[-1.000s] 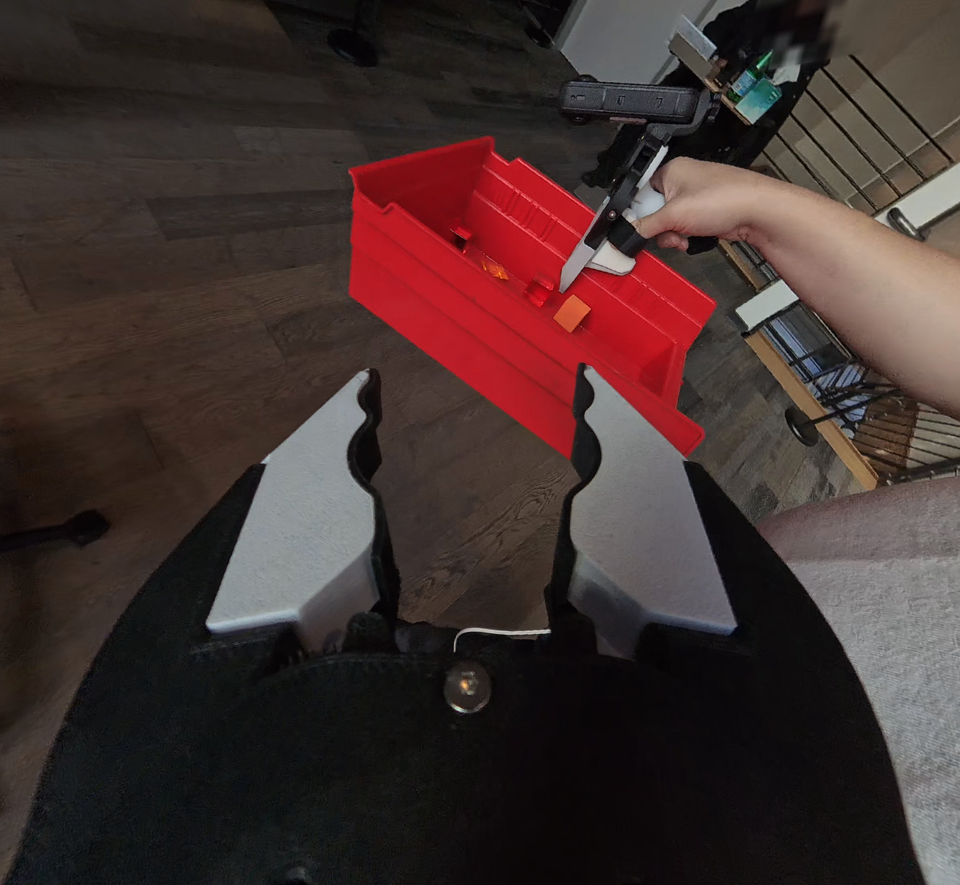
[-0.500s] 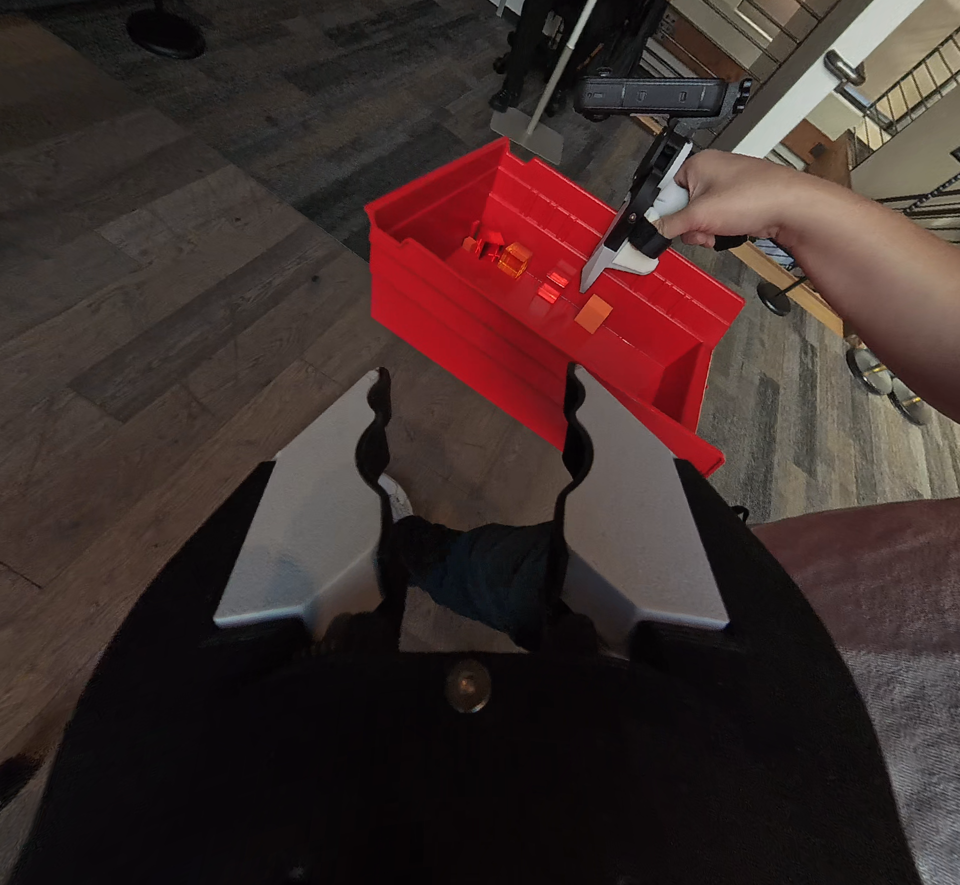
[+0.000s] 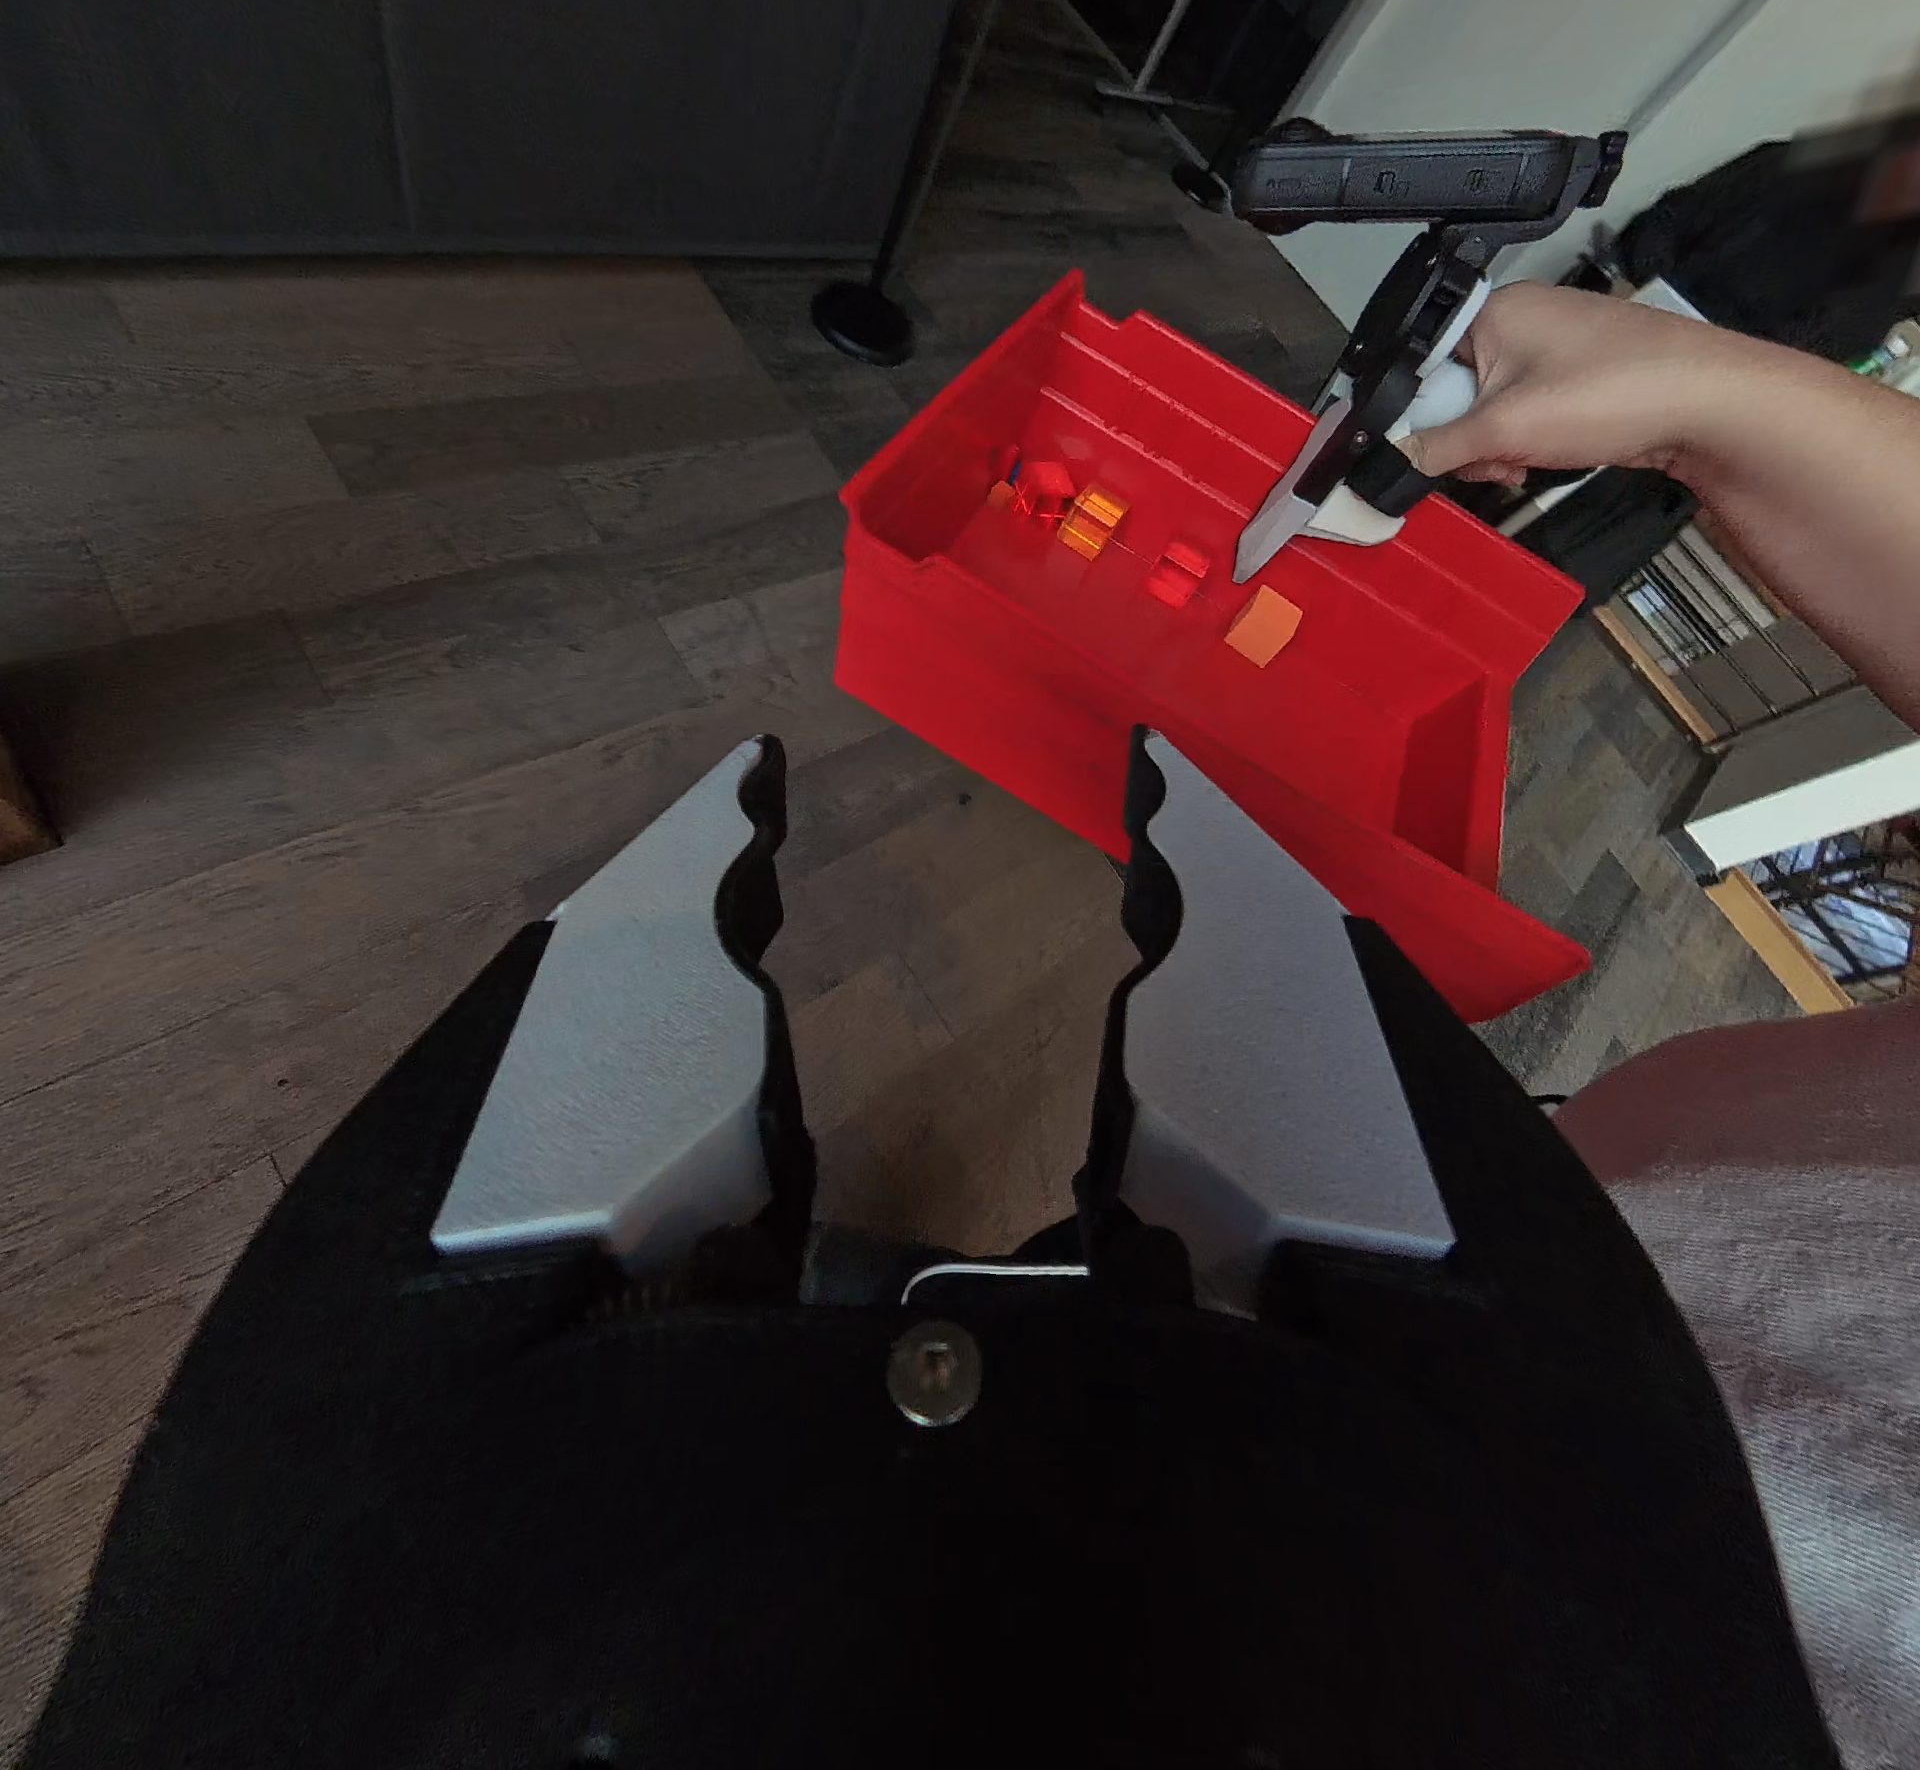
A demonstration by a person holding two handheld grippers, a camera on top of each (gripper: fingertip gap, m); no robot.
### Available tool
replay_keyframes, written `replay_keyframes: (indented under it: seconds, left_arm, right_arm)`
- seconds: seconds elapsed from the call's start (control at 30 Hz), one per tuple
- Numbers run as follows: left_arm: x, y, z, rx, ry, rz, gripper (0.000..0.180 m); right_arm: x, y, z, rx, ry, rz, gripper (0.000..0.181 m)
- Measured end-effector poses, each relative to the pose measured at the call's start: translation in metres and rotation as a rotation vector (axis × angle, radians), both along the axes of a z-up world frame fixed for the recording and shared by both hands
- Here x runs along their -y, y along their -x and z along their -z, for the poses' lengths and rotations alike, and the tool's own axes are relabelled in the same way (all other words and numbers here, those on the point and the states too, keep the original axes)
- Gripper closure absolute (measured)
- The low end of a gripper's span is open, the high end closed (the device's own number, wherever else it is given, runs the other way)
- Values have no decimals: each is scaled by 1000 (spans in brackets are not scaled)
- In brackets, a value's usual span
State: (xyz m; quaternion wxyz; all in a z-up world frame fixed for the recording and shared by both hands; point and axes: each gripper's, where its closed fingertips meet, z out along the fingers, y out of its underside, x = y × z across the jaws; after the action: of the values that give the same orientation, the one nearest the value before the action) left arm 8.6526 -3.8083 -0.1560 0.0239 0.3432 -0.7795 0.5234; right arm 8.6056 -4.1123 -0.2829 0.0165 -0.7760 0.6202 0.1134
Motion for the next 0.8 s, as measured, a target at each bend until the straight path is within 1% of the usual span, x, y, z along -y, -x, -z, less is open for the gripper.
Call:
replay_keyframes:
  seconds: [0.13, 0.2, 0.27, 0.4, 0.53, 0.6, 0.7, 0.8]
  left_arm:
    - [-4, -110, 12, 21, -1, -81, 115]
    - [-4, -165, 10, 57, 5, -101, 117]
    - [-1, -219, 7, 68, -19, -119, 116]
    - [31, -306, -13, 72, 2, -118, 116]
    - [87, -397, -14, 109, -9, -83, 115]
    - [120, -452, -16, 117, 18, -93, 115]
    - [175, -538, -25, 132, 69, -131, 115]
    - [216, -625, -40, 155, 36, -198, 113]
  right_arm:
    - [1, -142, 3, 43, -34, -86, 179]
    - [2, -208, 5, 76, -21, -142, 179]
    - [0, -268, 5, 90, -16, -191, 178]
    - [-3, -368, 9, 53, -82, -249, 179]
    - [10, -461, 16, 29, -150, -315, 179]
    - [24, -513, 16, 22, -170, -362, 179]
    - [53, -595, 11, 33, -151, -445, 179]
    - [87, -676, 0, 20, -105, -499, 178]
